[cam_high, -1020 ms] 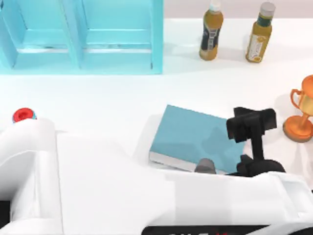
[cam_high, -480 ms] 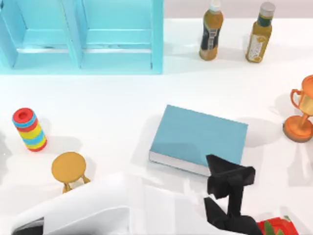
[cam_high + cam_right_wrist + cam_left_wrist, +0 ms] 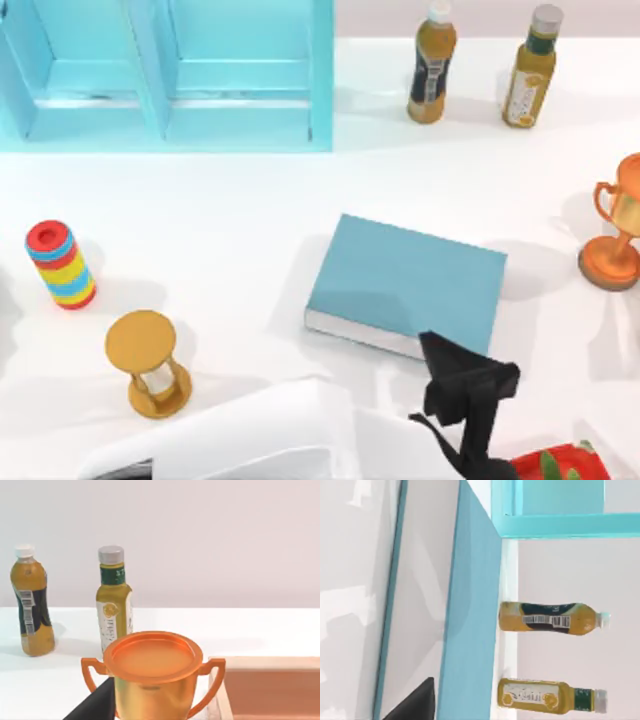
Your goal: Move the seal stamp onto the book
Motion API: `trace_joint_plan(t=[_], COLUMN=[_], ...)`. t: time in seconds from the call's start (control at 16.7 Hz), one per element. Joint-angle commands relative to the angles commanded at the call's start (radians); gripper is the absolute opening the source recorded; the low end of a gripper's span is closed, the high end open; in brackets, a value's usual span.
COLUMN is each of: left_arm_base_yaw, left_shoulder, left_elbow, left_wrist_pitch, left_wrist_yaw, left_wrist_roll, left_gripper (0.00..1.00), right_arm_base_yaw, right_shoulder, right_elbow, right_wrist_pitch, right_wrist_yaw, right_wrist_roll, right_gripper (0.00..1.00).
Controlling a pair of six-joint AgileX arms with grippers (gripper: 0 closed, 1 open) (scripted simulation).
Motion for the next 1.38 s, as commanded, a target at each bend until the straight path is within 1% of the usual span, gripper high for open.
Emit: trace_joint_plan(t=[0.18,0.3,0.42,0.6,0.72,0.9,1.14,1.38], left_arm_base_yaw=[0.008,0.038,0.091,0.209,0.303,0.457,0.682,0.907], left_shoulder=[-0.02,-0.076,-0.163,-0.352,-0.506,-0.754,-1.102,-1.443], left_elbow=[-0.001,-0.007,-0.024,-0.076,-0.128,-0.232,-0.423,-0.661], left_wrist_pitch=[0.007,0.029,0.065,0.144,0.208,0.32,0.501,0.711], left_wrist_yaw=[0.007,0.029,0.065,0.149,0.22,0.342,0.527,0.715], left_wrist_roll=[0.024,0.091,0.194,0.422,0.624,0.979,1.491,2.037], left_gripper=[1.0,1.0,1.0,1.0,1.0,1.0,1.0,1.0], right_arm_base_yaw=[0.0,0.0,0.0,0.0,0.0,0.0,0.0,0.0], right_shoulder=[0.0,0.0,0.0,0.0,0.0,0.0,0.0,0.0], right_elbow=[0.0,0.0,0.0,0.0,0.0,0.0,0.0,0.0], right_wrist_pitch=[0.0,0.0,0.0,0.0,0.0,0.0,0.0,0.0], right_wrist_yaw=[0.0,0.0,0.0,0.0,0.0,0.0,0.0,0.0], right_wrist_roll=[0.0,0.0,0.0,0.0,0.0,0.0,0.0,0.0], right_gripper=[1.0,1.0,1.0,1.0,1.0,1.0,1.0,1.0])
